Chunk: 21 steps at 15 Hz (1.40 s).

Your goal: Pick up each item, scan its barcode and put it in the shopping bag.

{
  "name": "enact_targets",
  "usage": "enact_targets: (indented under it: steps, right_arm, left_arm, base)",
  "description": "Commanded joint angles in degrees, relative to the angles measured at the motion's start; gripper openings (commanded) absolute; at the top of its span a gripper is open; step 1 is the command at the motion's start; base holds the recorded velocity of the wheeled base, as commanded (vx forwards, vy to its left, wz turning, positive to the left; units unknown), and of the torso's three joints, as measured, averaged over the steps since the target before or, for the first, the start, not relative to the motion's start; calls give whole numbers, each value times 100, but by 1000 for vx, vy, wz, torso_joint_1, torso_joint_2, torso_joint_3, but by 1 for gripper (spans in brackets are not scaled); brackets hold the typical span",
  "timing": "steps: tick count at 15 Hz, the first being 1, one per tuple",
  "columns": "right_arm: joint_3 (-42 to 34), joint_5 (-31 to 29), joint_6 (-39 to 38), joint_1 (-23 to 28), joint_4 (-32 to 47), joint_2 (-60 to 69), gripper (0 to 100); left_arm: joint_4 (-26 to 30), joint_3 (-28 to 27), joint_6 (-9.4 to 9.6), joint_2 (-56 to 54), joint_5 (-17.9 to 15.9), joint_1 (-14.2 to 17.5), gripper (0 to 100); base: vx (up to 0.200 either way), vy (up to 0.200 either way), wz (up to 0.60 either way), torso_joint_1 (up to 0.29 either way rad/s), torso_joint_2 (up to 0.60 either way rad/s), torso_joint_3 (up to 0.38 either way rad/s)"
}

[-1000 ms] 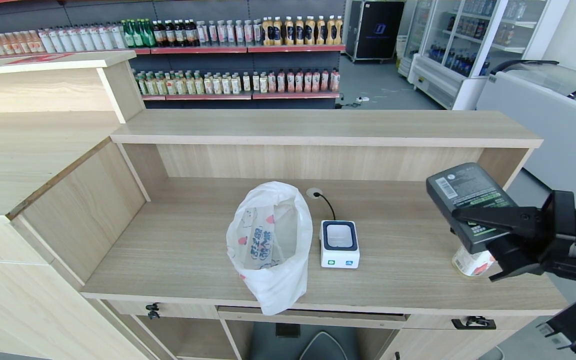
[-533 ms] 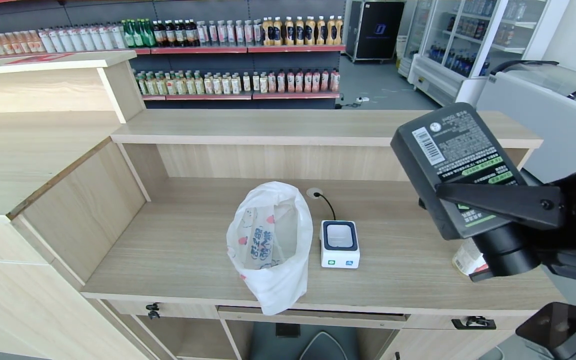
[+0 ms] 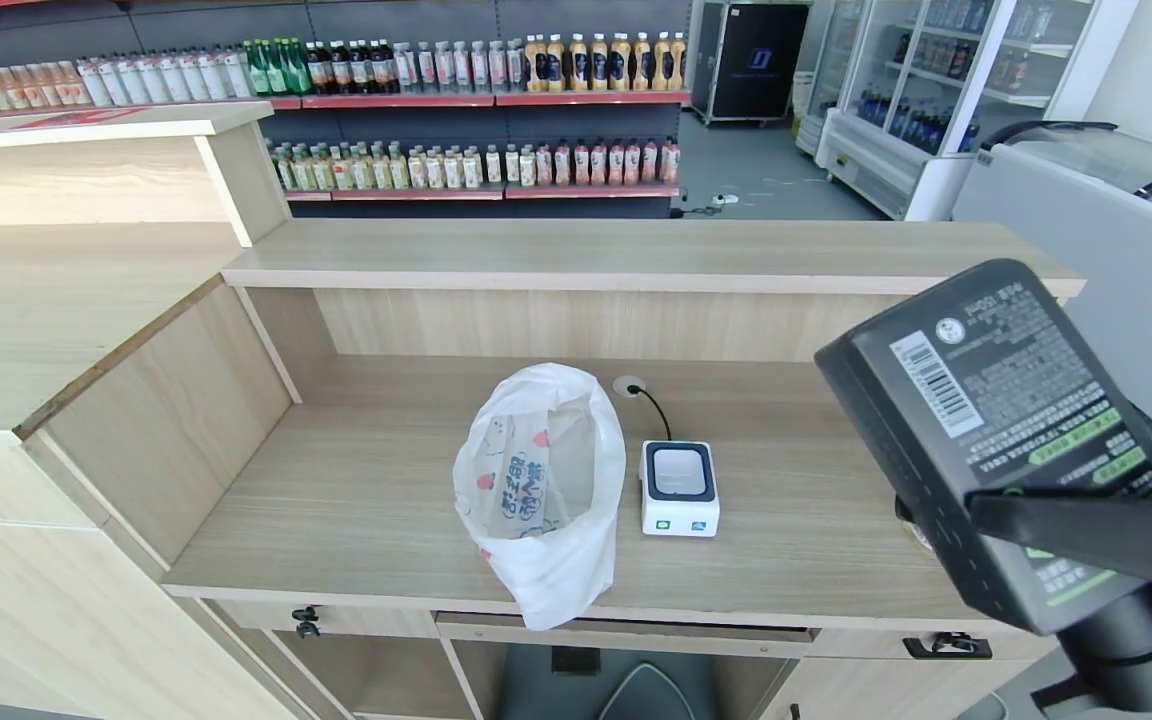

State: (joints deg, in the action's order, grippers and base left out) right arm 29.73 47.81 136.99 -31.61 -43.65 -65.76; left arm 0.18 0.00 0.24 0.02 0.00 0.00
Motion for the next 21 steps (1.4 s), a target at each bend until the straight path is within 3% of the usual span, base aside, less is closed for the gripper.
enact_targets:
  steps: [1,6,21]
  right_arm:
    - [-29,62,21,-12,120,274,0]
    - [15,132,592,-3,1500,529,0]
    - [94,141,672,-258,1579,678,0]
  left_arm:
    - [-1,0,2,-2,0,0,100]
    - [-1,0,2,-2,0,0,100]
    - [-1,0,2,-2,0,0,100]
  base:
    - [0,0,0,0,0,0]
    - [0,0,0,0,0,0]
    - [0,0,0,0,0,0]
